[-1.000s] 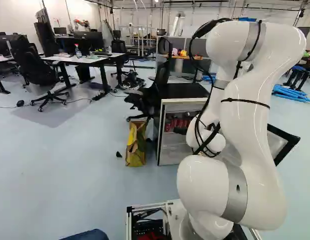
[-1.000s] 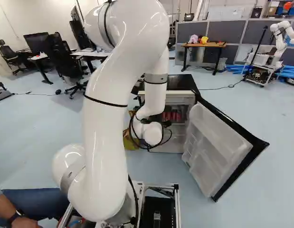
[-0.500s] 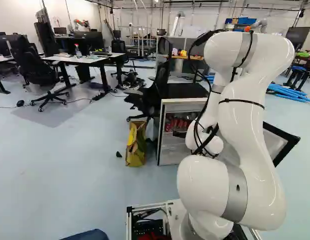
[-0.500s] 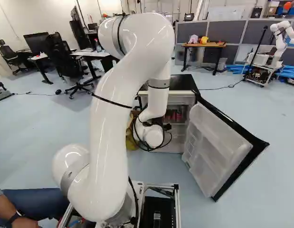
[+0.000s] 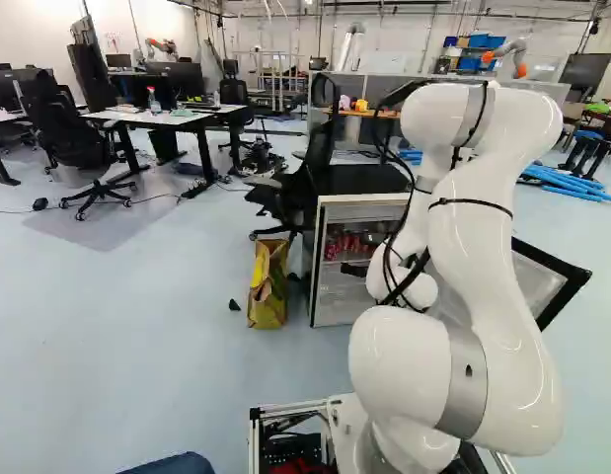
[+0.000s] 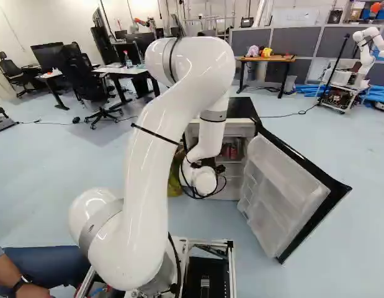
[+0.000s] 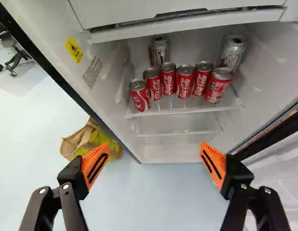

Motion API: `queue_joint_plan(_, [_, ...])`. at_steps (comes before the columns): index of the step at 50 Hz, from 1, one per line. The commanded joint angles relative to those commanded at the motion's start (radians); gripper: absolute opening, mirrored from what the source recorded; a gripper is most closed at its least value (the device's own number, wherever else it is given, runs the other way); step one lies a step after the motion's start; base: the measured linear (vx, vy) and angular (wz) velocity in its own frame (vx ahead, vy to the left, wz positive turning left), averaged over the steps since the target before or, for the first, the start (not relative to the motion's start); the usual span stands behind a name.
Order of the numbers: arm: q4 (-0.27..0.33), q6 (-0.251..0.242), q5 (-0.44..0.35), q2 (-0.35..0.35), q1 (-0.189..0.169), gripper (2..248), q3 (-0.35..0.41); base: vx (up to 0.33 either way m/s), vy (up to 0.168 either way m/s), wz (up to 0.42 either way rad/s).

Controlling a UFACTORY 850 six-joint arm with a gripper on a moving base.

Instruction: Grab a drink from the fridge

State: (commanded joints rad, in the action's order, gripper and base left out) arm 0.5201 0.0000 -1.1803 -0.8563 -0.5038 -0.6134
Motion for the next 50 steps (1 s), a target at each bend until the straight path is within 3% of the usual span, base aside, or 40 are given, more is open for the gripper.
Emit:
queue_joint_plan(12, [0.053,0.0,-0.017,-0.057,-0.019,247,-0.052,0.0,0.0,0.0])
queue_joint_plan(50, [0.224,0.0,-0.039,-0.108,-0.078,247,-0.167,0.0,0.0,0.0])
